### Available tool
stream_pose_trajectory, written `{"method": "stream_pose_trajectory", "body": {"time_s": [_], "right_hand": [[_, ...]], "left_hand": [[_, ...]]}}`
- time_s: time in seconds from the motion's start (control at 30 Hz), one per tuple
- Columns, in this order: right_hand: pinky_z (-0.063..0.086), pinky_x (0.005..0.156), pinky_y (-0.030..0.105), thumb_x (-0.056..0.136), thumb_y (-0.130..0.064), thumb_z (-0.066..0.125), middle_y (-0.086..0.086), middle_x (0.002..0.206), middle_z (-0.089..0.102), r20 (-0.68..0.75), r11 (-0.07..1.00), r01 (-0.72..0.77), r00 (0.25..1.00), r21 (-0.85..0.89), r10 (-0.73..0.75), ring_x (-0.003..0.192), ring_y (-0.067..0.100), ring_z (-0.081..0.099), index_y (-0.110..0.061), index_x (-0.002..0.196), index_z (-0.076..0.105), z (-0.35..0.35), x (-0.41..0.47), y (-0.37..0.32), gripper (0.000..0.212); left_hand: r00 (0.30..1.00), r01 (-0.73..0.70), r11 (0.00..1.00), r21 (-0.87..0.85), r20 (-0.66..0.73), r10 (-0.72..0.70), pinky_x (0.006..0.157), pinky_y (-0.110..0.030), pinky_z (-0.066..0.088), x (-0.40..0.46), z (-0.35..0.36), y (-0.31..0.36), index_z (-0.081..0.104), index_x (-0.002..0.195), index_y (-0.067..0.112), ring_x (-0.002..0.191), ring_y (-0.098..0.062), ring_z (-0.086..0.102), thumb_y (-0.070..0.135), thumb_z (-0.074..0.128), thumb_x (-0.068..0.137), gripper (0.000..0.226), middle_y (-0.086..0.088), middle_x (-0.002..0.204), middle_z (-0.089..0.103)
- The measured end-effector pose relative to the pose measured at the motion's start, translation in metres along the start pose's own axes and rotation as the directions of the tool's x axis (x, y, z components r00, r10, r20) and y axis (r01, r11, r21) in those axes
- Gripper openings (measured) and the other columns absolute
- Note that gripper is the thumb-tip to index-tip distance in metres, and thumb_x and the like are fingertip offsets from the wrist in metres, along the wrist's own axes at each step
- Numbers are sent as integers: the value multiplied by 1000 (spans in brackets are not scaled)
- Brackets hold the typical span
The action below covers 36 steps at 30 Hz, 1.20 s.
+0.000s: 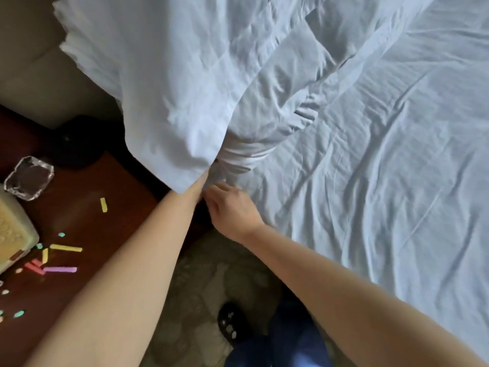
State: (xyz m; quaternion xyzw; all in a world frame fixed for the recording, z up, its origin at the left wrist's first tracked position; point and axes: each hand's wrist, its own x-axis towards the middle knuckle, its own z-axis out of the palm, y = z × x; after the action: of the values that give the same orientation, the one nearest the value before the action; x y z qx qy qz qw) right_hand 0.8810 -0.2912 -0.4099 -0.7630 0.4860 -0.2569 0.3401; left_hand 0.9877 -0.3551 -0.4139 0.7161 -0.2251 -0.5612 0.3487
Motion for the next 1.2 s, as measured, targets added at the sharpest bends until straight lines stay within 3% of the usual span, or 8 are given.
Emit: {"method": "stream_pose_trajectory", "body": {"time_s": [0.17,0.37,0.5,0.6,0.73,0.8,1.0,1.2], "right_hand": [[36,66,34,100,-30,39,7,80,55,-162,804,-546,793,237,587,74,22,50,-11,77,49,-6,12,18,31],[35,58,28,89,-60,46,6,80,53,76,391,-666,558,635,826,67,20,49,-4,83,57,-40,58,42,57],[36,73,28,97,-26,42,20,110,63,-89,550,-688,584,474,807,104,33,57,2,107,62,-37,89,35,36],[37,67,34,92,-23,38,17,77,58,-229,654,-523,657,547,718,78,28,55,-8,66,54,-38,82,16,34],[44,75,40,102,-36,34,15,79,59,-65,627,-639,676,446,734,82,31,57,-7,70,55,-5,36,25,48],[45,81,39,102,-35,34,21,93,64,17,585,-680,658,441,752,91,34,59,2,88,62,-2,37,35,49],[37,63,31,100,-39,37,9,72,54,119,562,-703,664,436,738,66,22,48,-7,69,51,-4,30,50,47],[37,52,23,99,-37,45,1,65,55,267,436,-737,622,516,736,54,14,47,-11,66,56,-43,25,35,43]], "left_hand": [[997,-64,998,-19,-51,63,53,-10,40,29,-27,-19,53,102,6,61,-7,40,24,60,79,30,-4,80,47],[998,55,963,-264,-5,-58,51,-18,48,39,-18,-25,55,115,22,82,-10,58,27,50,96,21,2,103,63],[993,121,966,-228,16,-121,84,-35,51,59,-10,-21,45,139,19,116,-20,52,52,43,92,58,-1,137,53],[1000,0,978,-208,-2,-1,109,-43,36,50,-11,-11,47,138,15,118,-22,50,42,48,95,51,-6,130,57],[992,-108,980,-168,-85,94,100,-35,46,16,-18,-31,70,108,12,113,-23,60,32,70,84,32,-8,117,67],[993,-88,980,-181,-99,71,107,-38,40,12,-14,-40,65,119,7,122,-27,53,25,65,90,35,-12,127,61],[992,-34,995,-91,-124,22,111,-41,35,6,-8,-38,51,135,8,129,-28,46,31,59,93,49,-9,141,49],[993,35,989,144,-113,-19,86,-30,39,-23,-16,-19,61,120,19,108,-17,57,34,54,95,30,4,121,60]]}}
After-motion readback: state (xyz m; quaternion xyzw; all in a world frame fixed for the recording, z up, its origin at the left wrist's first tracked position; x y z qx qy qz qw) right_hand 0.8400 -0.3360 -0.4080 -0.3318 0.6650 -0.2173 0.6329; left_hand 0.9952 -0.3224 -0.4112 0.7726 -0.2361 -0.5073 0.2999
